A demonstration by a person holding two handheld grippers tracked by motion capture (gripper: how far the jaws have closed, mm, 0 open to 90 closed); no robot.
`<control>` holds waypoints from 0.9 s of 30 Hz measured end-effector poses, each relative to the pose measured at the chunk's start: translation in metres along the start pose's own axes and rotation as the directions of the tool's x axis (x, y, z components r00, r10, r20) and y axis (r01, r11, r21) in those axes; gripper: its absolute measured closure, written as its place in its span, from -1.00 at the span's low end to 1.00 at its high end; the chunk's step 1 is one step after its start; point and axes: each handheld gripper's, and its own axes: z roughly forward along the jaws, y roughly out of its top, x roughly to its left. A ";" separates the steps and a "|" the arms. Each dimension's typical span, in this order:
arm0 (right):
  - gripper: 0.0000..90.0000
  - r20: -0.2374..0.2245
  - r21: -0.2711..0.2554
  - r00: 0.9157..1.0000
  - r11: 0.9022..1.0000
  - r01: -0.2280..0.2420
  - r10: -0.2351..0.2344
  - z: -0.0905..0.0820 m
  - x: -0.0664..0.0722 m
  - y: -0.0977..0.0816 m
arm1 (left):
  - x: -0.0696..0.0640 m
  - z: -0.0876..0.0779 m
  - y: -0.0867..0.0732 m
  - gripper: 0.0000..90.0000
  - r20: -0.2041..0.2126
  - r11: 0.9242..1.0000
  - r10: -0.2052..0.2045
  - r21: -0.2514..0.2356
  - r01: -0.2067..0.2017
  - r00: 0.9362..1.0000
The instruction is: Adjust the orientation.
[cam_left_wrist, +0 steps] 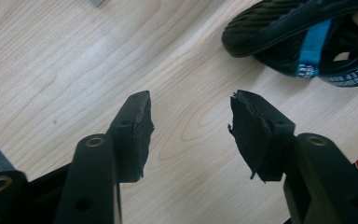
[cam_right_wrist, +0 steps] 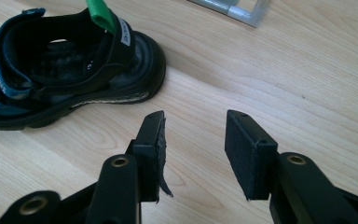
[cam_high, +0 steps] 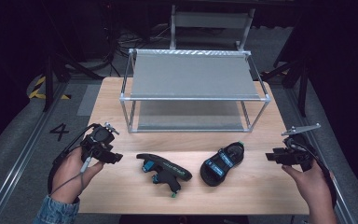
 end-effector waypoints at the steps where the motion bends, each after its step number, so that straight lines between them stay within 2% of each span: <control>1: 0.30 -0.004 0.003 1.000 1.000 0.002 -0.002 0.001 0.001 0.000 | -0.001 0.000 0.001 0.10 0.003 1.000 0.005 0.002 -0.005 1.000; 2: 0.30 -0.004 0.008 1.000 1.000 0.002 -0.002 0.001 0.001 0.000 | -0.003 0.001 0.003 0.10 0.011 1.000 0.018 0.000 -0.018 1.000; 9: 0.34 -0.036 0.016 0.999 1.000 -0.012 0.012 0.003 0.002 0.000 | -0.006 0.006 0.007 0.11 0.021 0.999 0.015 0.028 -0.016 1.000; 13: 0.33 -0.044 0.022 0.999 1.000 -0.013 0.014 0.005 0.002 -0.001 | -0.010 0.005 0.010 0.12 0.026 0.999 0.029 0.015 -0.029 0.999; 15: 0.33 -0.047 0.025 0.999 1.000 -0.015 0.016 0.005 0.002 -0.002 | -0.014 0.004 0.013 0.14 0.027 0.999 0.051 0.007 -0.052 0.998; 19: 0.31 -0.051 0.029 0.999 1.000 -0.010 0.011 0.007 0.004 -0.004 | -0.020 0.005 0.019 0.15 0.053 0.997 0.082 -0.004 -0.082 0.995; 22: 0.31 -0.052 0.033 0.999 0.999 -0.008 0.009 0.007 0.005 -0.007 | -0.027 0.007 0.027 0.21 0.087 0.994 0.107 -0.015 -0.106 0.990; 24: 0.31 -0.051 0.031 0.999 0.999 -0.014 0.015 0.006 0.004 -0.010 | -0.030 0.009 0.032 0.23 0.111 0.994 0.104 -0.040 -0.100 0.988; 26: 0.30 -0.052 0.028 0.998 0.999 -0.021 0.023 0.006 0.003 -0.012 | -0.034 0.011 0.037 0.26 0.140 0.996 0.075 -0.061 -0.067 0.987; 27: 0.29 -0.054 0.025 0.998 0.999 -0.026 0.027 0.006 0.003 -0.013 | -0.036 0.013 0.040 0.27 0.157 0.996 0.074 -0.068 -0.064 0.985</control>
